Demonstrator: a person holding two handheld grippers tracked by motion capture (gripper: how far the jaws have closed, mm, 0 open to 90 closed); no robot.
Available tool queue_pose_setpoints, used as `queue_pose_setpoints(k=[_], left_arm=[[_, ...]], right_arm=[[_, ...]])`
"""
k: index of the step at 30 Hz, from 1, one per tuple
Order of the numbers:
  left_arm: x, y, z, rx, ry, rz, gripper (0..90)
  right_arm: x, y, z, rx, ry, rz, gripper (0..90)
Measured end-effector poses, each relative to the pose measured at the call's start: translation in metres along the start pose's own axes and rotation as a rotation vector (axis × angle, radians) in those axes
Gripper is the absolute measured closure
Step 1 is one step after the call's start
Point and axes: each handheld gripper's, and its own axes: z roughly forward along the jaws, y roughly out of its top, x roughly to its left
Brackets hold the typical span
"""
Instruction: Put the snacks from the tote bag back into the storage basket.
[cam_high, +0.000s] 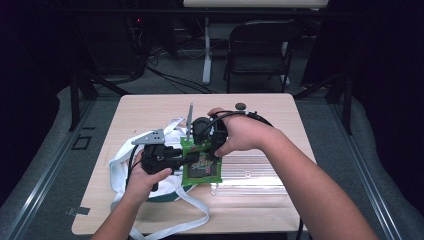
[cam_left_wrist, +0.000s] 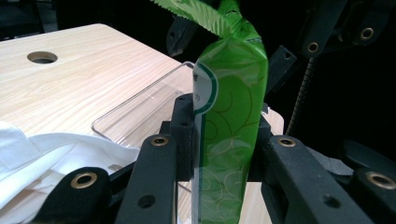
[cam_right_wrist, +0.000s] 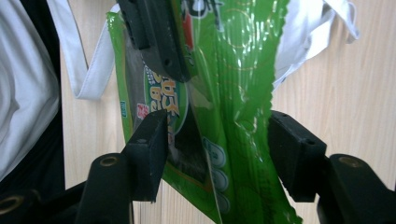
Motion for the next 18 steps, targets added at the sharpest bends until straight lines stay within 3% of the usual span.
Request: queue_pose_setpoints(k=[18], left_arm=[[-0.0014,-0.0005,0.0025,0.008,-0.003,0.019,72.9]], right_arm=[[0.001,0.0023,0.0046,0.038,0.066,0.019,57.3]])
